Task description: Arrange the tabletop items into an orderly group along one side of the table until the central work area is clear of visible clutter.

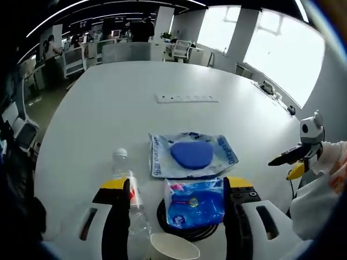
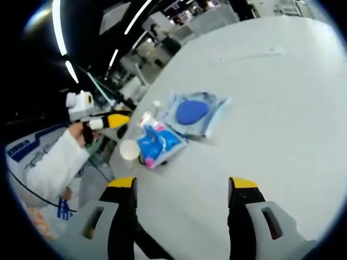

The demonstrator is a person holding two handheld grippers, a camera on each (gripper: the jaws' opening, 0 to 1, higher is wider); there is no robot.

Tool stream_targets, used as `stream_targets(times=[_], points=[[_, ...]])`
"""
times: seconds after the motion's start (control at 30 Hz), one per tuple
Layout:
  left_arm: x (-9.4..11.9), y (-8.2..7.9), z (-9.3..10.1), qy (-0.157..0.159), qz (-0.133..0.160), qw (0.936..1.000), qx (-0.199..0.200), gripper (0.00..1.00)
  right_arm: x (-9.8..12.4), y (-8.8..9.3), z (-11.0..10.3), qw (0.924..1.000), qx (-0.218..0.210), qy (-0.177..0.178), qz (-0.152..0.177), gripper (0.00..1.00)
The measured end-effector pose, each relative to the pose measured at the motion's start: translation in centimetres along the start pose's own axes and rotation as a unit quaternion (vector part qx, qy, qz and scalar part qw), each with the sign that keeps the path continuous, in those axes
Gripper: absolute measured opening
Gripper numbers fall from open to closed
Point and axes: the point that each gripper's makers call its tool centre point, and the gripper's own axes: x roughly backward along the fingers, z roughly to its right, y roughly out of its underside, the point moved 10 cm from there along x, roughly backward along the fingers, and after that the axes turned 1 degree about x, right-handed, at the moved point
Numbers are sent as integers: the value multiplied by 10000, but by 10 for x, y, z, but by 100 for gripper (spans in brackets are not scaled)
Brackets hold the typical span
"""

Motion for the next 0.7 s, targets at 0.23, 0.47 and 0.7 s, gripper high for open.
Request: stream_targets(times=[0.23, 0.47, 0.7], points=[[-20, -8, -7, -70, -164, 9998, 7, 64, -7, -24, 4, 9999, -42, 44, 110, 62], [-37, -17, -17, -168, -254, 9992, 248, 57, -14, -74, -1, 9989, 294, 124, 342, 63], [-58, -16, -20, -115, -503, 9985, 185, 55, -40, -80, 13, 9992, 124, 350, 113, 55]])
